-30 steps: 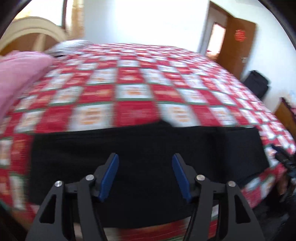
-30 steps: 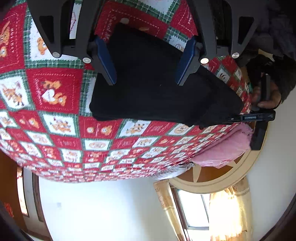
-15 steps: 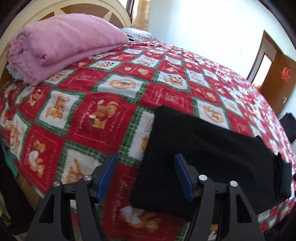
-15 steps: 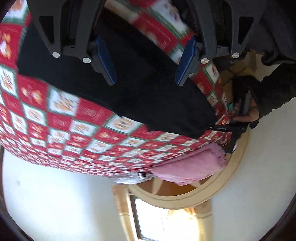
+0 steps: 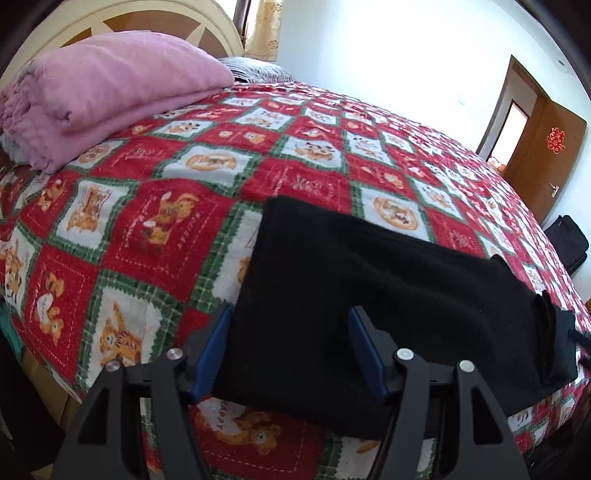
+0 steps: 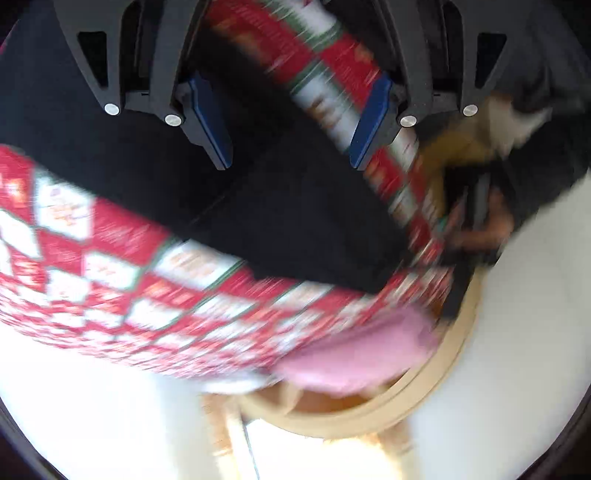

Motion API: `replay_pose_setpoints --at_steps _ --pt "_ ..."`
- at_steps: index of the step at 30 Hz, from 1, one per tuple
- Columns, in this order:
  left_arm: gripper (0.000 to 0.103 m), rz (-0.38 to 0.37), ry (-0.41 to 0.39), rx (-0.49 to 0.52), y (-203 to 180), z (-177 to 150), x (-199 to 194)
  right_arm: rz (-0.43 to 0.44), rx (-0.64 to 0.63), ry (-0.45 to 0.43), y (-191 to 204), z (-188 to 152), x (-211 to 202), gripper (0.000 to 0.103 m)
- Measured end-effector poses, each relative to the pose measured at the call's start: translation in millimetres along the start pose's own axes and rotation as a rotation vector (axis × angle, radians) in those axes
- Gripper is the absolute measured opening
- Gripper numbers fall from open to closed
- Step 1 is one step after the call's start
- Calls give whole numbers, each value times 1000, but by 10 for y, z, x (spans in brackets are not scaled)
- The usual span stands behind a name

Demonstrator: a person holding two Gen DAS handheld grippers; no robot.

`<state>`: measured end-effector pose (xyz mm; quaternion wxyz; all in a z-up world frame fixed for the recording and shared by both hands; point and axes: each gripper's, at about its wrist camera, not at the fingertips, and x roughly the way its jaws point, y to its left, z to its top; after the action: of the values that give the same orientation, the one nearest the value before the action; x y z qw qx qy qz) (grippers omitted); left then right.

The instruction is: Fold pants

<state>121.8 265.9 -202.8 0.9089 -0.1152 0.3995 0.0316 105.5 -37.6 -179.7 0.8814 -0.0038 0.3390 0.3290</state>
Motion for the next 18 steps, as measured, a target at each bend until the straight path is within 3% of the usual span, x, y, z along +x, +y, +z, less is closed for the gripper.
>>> replay_pose_setpoints --at_steps 3,5,10,16,17,18 --pt "69 2 16 -22 26 -17 5 -69 117 21 -219 129 55 36" --pt "69 -8 20 -43 54 -28 -12 -84 152 66 -313 129 188 30" --pt "72 -13 28 -50 86 -67 -57 -2 96 113 -82 -18 244 30" --pt "76 -6 27 -48 59 -104 -30 -62 15 160 33 -195 269 30" --pt "76 -6 29 -45 57 -102 -34 -79 17 169 -2 -195 283 28" --pt "76 -9 30 -46 61 -101 -40 -77 26 168 -19 -209 289 15"
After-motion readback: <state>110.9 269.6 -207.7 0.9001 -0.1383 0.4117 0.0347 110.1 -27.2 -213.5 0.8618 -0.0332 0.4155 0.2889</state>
